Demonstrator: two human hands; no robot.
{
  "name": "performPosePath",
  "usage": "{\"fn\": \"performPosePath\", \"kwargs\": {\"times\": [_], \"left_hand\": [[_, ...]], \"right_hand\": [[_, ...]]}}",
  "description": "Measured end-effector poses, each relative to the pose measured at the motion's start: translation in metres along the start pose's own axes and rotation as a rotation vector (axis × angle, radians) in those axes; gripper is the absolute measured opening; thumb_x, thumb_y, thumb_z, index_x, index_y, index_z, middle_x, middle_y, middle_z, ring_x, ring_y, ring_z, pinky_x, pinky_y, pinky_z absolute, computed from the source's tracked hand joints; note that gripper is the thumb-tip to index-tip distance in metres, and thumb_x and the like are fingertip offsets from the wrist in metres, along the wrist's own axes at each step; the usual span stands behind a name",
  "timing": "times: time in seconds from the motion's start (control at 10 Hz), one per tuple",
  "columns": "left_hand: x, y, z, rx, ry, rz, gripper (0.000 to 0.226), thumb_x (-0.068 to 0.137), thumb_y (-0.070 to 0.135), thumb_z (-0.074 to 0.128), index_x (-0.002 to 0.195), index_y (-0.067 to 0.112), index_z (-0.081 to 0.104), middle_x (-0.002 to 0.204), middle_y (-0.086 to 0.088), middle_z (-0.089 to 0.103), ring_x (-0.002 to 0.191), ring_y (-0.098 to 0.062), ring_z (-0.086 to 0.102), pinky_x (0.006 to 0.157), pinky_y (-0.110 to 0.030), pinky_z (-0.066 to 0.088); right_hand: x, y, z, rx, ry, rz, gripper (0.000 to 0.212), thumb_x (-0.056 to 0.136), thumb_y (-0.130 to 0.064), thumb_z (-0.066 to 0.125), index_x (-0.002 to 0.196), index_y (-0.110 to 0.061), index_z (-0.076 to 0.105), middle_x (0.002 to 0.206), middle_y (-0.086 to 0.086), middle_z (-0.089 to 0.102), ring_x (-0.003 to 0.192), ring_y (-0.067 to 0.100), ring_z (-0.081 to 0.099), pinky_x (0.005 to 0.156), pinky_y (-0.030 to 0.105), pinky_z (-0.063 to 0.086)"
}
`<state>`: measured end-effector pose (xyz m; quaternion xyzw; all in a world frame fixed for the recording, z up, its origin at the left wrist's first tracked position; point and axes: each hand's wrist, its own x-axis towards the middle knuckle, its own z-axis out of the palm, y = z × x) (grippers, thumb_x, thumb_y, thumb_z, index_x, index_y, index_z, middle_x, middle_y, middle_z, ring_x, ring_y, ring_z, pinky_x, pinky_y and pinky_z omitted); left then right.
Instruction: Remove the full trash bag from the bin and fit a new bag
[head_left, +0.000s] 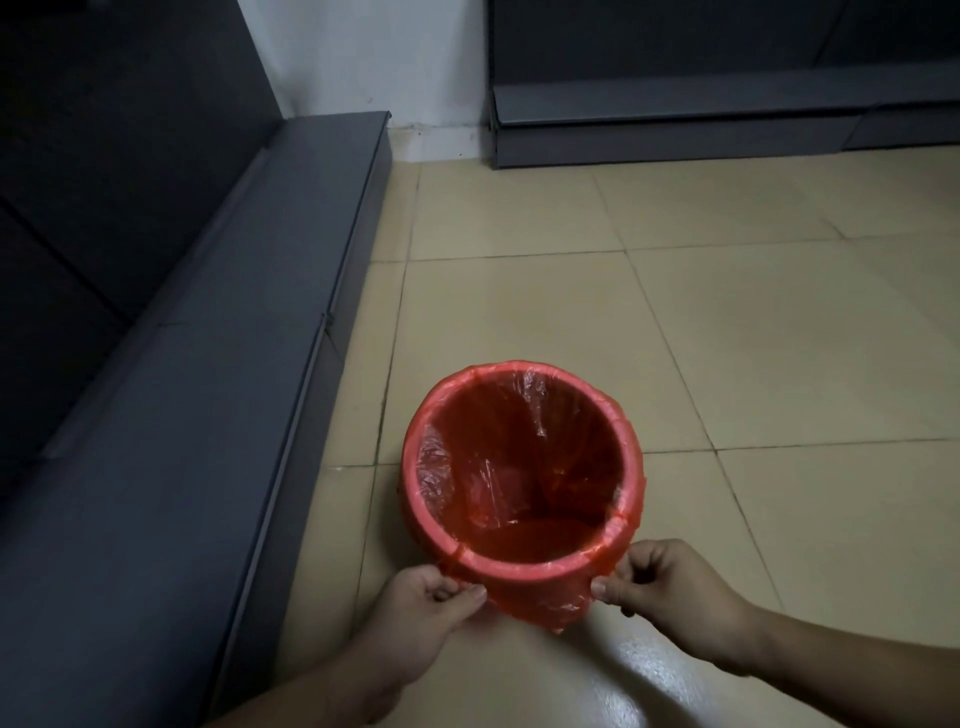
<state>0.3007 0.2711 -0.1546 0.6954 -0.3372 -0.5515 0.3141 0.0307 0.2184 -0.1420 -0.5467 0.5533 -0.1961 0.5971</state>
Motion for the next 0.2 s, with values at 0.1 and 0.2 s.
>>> {"fn": "performPosePath", "kwargs": {"times": [0.1, 0.2], "left_hand": [[0.0035, 0.0001, -0.0021, 0.066, -0.041, 0.005, 0.013, 0.080, 0.000, 0.078, 0.078, -0.009, 0.068, 0.051, 0.005, 0.062, 0.045, 0.001, 0.054, 0.051, -0.013, 0.044], [0.0048, 0.0032, -0.0070, 0.089, -0.171, -0.031, 0.017, 0.078, 0.007, 0.082, 0.073, 0.006, 0.066, 0.055, 0.004, 0.062, 0.052, -0.003, 0.056, 0.056, -0.017, 0.045]], "right_hand": [[0.0036, 0.0022, -0.0034, -0.040, -0.049, -0.025, 0.030, 0.077, -0.016, 0.083, 0.059, -0.014, 0.059, 0.057, -0.001, 0.057, 0.060, 0.014, 0.050, 0.062, 0.030, 0.043], [0.0044, -0.0017, -0.0101, -0.098, -0.215, -0.035, 0.027, 0.077, -0.016, 0.083, 0.058, -0.018, 0.063, 0.061, -0.006, 0.060, 0.064, 0.009, 0.054, 0.068, 0.024, 0.046]]}}
